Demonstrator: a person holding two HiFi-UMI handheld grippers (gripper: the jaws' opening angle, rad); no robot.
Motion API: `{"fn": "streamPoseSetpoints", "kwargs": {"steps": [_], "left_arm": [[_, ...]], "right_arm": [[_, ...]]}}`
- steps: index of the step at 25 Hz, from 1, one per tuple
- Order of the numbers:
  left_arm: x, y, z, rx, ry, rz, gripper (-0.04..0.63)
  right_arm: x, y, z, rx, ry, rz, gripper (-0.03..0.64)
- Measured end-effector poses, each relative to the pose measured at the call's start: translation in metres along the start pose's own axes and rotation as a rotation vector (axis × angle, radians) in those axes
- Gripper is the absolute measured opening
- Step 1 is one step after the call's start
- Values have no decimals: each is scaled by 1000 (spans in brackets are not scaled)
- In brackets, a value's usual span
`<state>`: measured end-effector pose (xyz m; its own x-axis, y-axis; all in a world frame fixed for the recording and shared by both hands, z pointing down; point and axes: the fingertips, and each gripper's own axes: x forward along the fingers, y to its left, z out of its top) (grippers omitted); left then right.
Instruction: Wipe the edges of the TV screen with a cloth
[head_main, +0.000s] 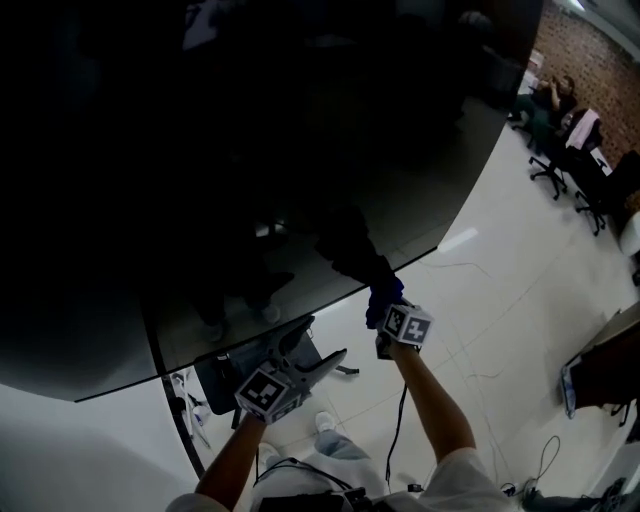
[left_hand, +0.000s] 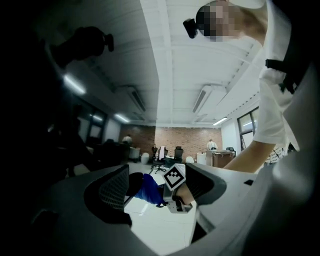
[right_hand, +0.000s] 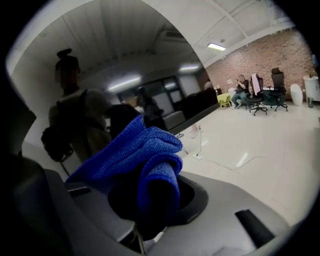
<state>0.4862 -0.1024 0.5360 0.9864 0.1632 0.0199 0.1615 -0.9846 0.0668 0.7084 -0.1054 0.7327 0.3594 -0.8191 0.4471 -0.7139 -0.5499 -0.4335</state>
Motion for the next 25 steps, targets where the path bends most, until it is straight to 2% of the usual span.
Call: {"fn": "streamPoseSetpoints", "kwargs": {"steps": [3, 6, 9, 13, 18, 22, 25], "left_arm": [[-42, 22, -8, 11, -10, 84, 334], [-77, 31, -12, 19, -23, 135, 334], [-113, 26, 4, 3, -35, 181, 334], [-155, 26, 8, 32, 6, 245, 334], [-213, 39, 1, 60, 26, 361, 334], [-269, 50, 4, 33, -8, 466, 334], [-313, 59, 5, 13, -26, 561, 334]], "right_arm": [[3, 47, -29, -50, 47, 63, 78], [6, 85, -54, -93, 84, 99, 78], [0, 120, -78, -129, 115, 121, 78], [-1, 171, -107, -140, 155, 156, 78], [-2, 251, -152, -169, 225, 251, 78], [-3, 309, -193, -206, 288, 316, 78], [0, 358, -226, -273, 340, 402, 78]]}}
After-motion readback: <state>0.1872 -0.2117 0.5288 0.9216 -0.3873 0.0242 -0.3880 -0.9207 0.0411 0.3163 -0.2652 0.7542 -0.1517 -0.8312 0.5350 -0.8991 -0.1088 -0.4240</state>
